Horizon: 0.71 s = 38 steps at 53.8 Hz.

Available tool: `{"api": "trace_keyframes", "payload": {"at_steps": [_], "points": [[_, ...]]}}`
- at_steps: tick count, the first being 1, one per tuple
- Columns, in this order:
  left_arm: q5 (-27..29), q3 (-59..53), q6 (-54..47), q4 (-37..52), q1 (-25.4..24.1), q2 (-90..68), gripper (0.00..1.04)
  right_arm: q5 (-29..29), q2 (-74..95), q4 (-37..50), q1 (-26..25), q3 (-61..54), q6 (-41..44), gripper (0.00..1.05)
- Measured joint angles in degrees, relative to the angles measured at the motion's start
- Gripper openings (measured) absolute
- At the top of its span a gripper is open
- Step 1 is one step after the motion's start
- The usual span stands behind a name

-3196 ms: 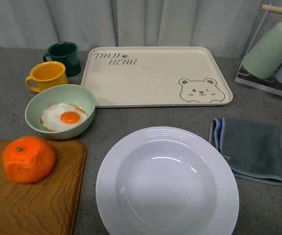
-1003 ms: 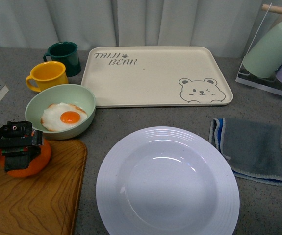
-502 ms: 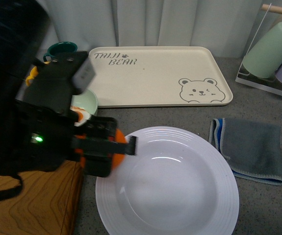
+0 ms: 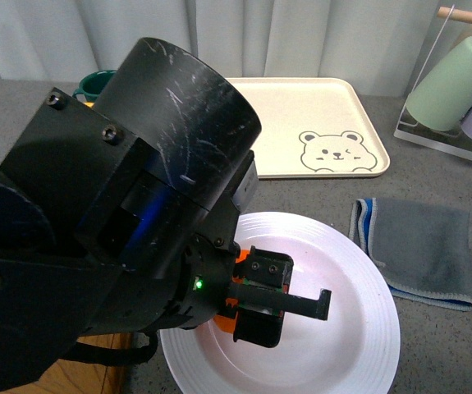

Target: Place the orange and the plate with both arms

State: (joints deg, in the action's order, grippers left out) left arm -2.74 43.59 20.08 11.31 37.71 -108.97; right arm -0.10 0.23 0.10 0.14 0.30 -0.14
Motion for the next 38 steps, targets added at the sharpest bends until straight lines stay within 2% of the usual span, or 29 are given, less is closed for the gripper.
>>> {"api": "trace_keyframes", "payload": {"at_steps": [7,16,20,26,32,38], "points": [[-0.7,0.5,0.1,0.7,0.4,-1.7,0.49,0.0,0.0,0.0,0.0,0.0,0.0,0.95],[-1.9,-1.5,1.7,3.4,-0.3,0.2,0.88,0.0,0.0,0.0,0.0,0.0,0.0,0.95],[-2.0,-2.9,2.6,3.9,-0.9,2.5,0.99,0.0,0.0,0.0,0.0,0.0,0.0,0.95],[-1.8,-4.2,3.8,4.0,-2.2,5.3,0.97,0.0,0.0,0.0,0.0,0.0,0.0,0.95],[2.1,-6.8,5.2,6.2,-4.6,9.1,0.98,0.0,0.0,0.0,0.0,0.0,0.0,0.95],[16.1,-13.6,-0.9,26.0,-7.3,9.2,0.84,0.0,0.0,0.0,0.0,0.0,0.0,0.95]]}}
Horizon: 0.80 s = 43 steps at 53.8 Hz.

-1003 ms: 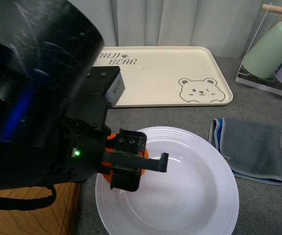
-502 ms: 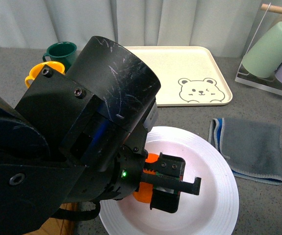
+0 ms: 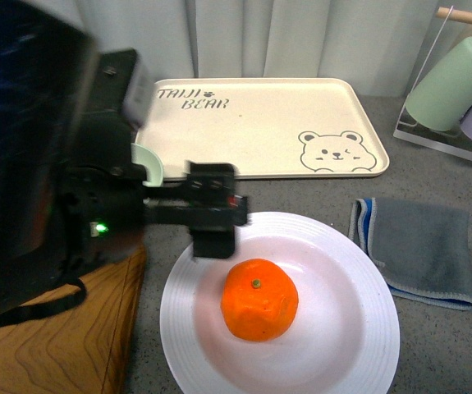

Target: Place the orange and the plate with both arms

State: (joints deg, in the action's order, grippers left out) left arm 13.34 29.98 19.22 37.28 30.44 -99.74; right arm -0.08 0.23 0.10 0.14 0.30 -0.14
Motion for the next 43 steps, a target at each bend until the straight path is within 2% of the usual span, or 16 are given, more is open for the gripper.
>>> {"api": "trace_keyframes", "payload": {"at_steps": [3,5,8,11,20,23,31,37,43], "points": [[7.7,-7.5,-7.1,17.4,-2.7,0.7,0.73,0.0,0.0,0.0,0.0,0.0,0.0,0.95],[10.1,-12.8,-11.2,29.2,-5.2,3.0,0.64,0.0,0.0,0.0,0.0,0.0,0.0,0.95],[10.0,-15.9,-13.8,36.9,-7.4,6.4,0.55,0.1,0.0,0.0,0.0,0.0,0.0,0.95],[8.2,-17.9,-15.7,39.4,-8.8,10.2,0.46,0.0,0.0,0.0,0.0,0.0,0.0,0.95],[3.3,-23.3,-17.8,35.3,-13.1,19.0,0.19,0.0,0.0,0.0,0.0,0.0,0.0,0.95],[1.4,-25.1,-18.1,32.2,-15.3,23.8,0.05,0.0,0.0,0.0,0.0,0.0,0.0,0.95],[-2.3,-27.8,-18.6,24.5,-19.0,34.6,0.04,0.0,0.0,0.0,0.0,0.0,0.0,0.95],[-4.3,-27.8,-18.7,13.7,-21.1,44.6,0.04,0.0,0.0,0.0,0.0,0.0,0.0,0.95],[-5.9,-28.1,-18.8,8.8,-22.6,51.3,0.04,0.0,0.0,0.0,0.0,0.0,0.0,0.95]]}}
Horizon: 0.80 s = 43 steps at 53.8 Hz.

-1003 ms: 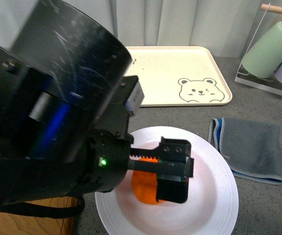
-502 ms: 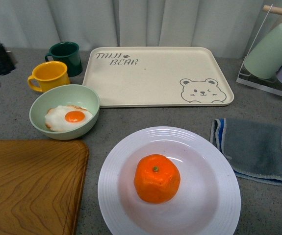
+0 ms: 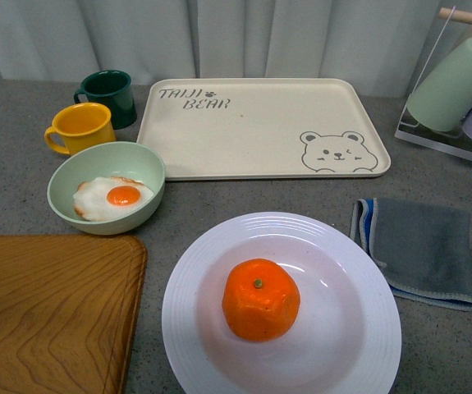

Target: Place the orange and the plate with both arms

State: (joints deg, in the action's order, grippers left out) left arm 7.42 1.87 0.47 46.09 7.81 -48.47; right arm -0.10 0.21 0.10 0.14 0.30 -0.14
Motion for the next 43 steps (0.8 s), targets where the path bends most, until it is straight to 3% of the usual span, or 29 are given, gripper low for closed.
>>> {"api": "trace_keyframes", "payload": {"at_steps": [9,13,17,43], "points": [[-2.3,-0.8,0.0,-6.5,-2.1,7.2,0.04,0.0,0.0,0.0,0.0,0.0,0.0,0.95],[-6.6,-0.8,0.0,-9.4,-5.7,10.7,0.04,0.0,0.0,0.0,0.0,0.0,0.0,0.95],[-6.6,-0.8,0.0,-11.9,-7.4,13.6,0.04,0.0,0.0,0.0,0.0,0.0,0.0,0.95],[-7.4,-0.9,0.0,-27.3,-7.7,29.9,0.04,0.0,0.0,0.0,0.0,0.0,0.0,0.95]]}}
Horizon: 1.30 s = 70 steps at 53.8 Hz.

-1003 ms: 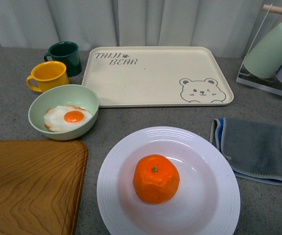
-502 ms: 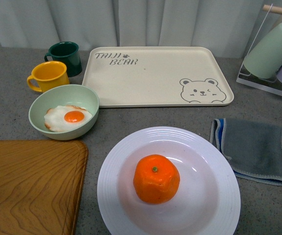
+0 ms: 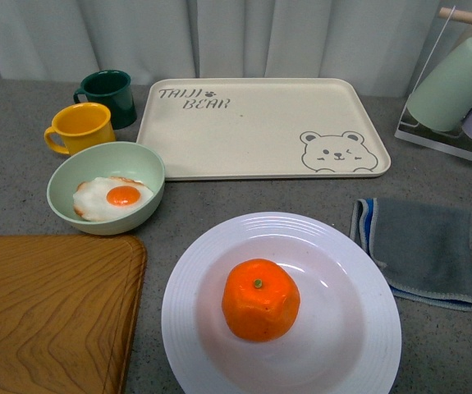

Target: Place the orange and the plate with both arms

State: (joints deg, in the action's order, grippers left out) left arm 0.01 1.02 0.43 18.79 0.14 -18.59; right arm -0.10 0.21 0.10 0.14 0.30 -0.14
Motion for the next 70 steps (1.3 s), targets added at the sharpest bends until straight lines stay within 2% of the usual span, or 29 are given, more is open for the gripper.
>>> {"api": "trace_keyframes", "payload": {"at_steps": [28,32,44,47,50,52,54,60,63,66,68,70], "points": [[0.0,0.0,0.0,-8.9,0.0,8.9,0.04,0.0,0.0,0.0,0.0,0.0,0.0,0.95],[0.0,0.0,0.0,-18.0,0.0,16.2,0.04,0.0,0.0,0.0,0.0,0.0,0.0,0.95],[0.0,0.0,0.0,-18.7,0.0,18.3,0.04,0.0,0.0,0.0,0.0,0.0,0.0,0.95],[0.0,0.0,0.0,-18.7,0.0,18.3,0.15,0.1,0.1,-0.1,0.0,0.0,0.3,0.95],[0.0,0.0,0.0,-18.7,0.0,18.3,0.29,2.4,6.8,-3.1,1.9,2.6,5.2,0.95],[0.0,0.0,0.0,-18.7,0.0,18.3,0.35,2.1,11.8,-1.3,3.1,3.6,5.5,0.95],[0.0,0.0,0.0,-18.7,0.0,18.4,0.46,-0.4,22.9,3.3,5.9,6.0,4.5,0.95],[0.0,0.0,0.0,-18.7,0.0,18.4,0.72,-10.2,50.2,11.2,9.8,13.1,-8.7,0.95],[0.0,0.0,0.0,-18.7,0.0,18.4,0.82,-13.7,58.0,11.9,10.3,15.1,-13.5,0.95],[0.0,0.0,0.0,-18.7,0.0,18.4,0.96,-19.2,68.4,12.8,10.5,17.6,-20.0,0.95],[0.0,0.0,0.0,-18.7,0.0,18.4,1.00,-21.5,71.5,12.9,10.5,18.5,-22.7,0.95],[0.0,0.0,-0.1,-18.7,0.0,18.4,0.98,-24.6,76.0,12.9,10.5,19.9,-25.7,0.95]]}}
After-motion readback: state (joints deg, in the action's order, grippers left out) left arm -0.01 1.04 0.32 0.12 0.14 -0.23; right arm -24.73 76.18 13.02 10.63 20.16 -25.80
